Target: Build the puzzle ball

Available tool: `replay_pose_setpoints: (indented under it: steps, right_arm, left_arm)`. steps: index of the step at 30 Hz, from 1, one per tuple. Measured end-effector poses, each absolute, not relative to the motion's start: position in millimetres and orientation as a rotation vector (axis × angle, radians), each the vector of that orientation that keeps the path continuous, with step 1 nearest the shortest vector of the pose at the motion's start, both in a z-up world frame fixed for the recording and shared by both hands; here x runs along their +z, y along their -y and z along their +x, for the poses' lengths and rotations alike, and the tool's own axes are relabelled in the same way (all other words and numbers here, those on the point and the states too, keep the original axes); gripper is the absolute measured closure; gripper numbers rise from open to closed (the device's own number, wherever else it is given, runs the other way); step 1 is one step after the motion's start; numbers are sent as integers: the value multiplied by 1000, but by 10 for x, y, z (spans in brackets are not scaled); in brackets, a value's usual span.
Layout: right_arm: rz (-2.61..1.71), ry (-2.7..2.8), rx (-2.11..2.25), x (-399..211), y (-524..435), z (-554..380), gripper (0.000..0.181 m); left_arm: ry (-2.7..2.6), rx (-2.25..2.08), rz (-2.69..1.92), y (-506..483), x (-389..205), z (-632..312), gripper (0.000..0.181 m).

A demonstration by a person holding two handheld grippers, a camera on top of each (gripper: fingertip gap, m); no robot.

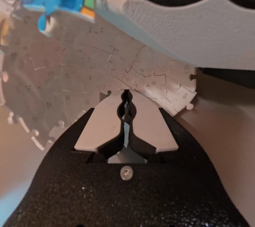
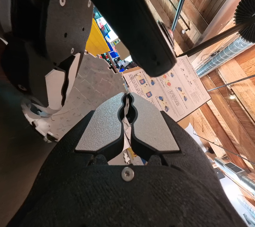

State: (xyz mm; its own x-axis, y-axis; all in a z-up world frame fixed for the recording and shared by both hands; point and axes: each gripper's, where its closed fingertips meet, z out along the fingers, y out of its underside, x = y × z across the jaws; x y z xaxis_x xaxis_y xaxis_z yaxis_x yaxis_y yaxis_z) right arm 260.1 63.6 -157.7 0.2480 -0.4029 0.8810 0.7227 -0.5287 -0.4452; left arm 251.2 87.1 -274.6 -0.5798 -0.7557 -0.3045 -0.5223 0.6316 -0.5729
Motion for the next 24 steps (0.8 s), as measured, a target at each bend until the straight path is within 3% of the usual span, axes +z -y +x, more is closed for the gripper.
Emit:
replay_pose_setpoints:
  steps: [19, 24]
  right_arm:
    - [-1557, 319, -1474, -1575, -641, 2584, 178]
    - [-1551, 333, -1474, -1574, -653, 2559, 178]
  left_arm:
    - [-2425, -604, -967, -841, -2737, 2469, 181]
    - [-2090, -887, -1173, -1188, -2191, 2422, 181]
